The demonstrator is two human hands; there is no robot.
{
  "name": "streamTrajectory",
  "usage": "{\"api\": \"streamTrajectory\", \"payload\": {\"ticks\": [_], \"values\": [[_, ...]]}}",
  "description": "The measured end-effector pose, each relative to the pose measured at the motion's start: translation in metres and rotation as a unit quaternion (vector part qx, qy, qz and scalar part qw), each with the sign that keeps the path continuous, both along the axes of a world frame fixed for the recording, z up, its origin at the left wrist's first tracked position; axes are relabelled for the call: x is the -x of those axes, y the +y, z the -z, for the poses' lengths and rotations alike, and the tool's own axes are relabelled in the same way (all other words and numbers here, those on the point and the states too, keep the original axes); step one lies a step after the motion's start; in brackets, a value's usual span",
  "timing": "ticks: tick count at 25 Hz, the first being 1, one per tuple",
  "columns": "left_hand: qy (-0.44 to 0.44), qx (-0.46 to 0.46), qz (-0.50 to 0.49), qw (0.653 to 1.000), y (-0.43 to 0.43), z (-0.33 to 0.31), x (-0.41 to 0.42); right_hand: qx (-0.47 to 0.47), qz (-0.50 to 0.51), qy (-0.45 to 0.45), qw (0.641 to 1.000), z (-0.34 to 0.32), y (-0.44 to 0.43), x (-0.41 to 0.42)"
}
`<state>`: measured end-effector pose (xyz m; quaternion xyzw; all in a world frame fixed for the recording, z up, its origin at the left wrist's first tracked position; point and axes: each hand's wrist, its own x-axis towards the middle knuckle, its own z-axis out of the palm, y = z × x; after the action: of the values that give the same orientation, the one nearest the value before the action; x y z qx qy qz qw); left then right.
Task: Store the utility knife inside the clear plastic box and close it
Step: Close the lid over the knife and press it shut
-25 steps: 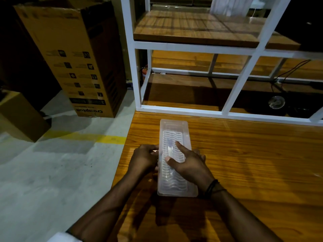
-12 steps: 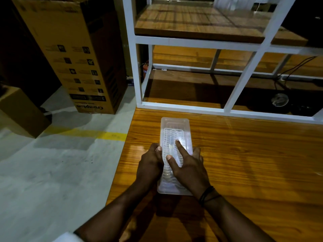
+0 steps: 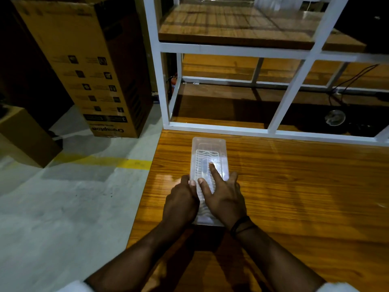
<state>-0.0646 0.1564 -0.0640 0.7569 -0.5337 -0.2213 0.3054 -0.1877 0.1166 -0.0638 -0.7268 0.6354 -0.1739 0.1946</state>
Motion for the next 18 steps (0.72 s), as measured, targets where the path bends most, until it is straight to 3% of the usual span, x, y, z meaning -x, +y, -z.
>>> {"api": "streamTrajectory", "payload": {"ticks": [6, 9, 14, 18], "values": [[0.050, 0.006, -0.039, 0.998, 0.009, -0.005, 0.008, 0.002, -0.007, 0.014, 1.000, -0.001, -0.001, -0.001], [-0.061, -0.025, 0.017, 0.998, 0.008, -0.006, 0.006, 0.006, -0.014, 0.025, 1.000, 0.000, 0.000, -0.001], [-0.200, -0.126, 0.123, 0.964, -0.011, -0.023, -0.009, 0.071, -0.039, 0.105, 0.991, -0.001, -0.014, 0.000], [-0.190, -0.170, 0.170, 0.952, -0.035, -0.044, -0.020, 0.131, -0.085, 0.136, 0.978, -0.006, -0.042, 0.001]]}}
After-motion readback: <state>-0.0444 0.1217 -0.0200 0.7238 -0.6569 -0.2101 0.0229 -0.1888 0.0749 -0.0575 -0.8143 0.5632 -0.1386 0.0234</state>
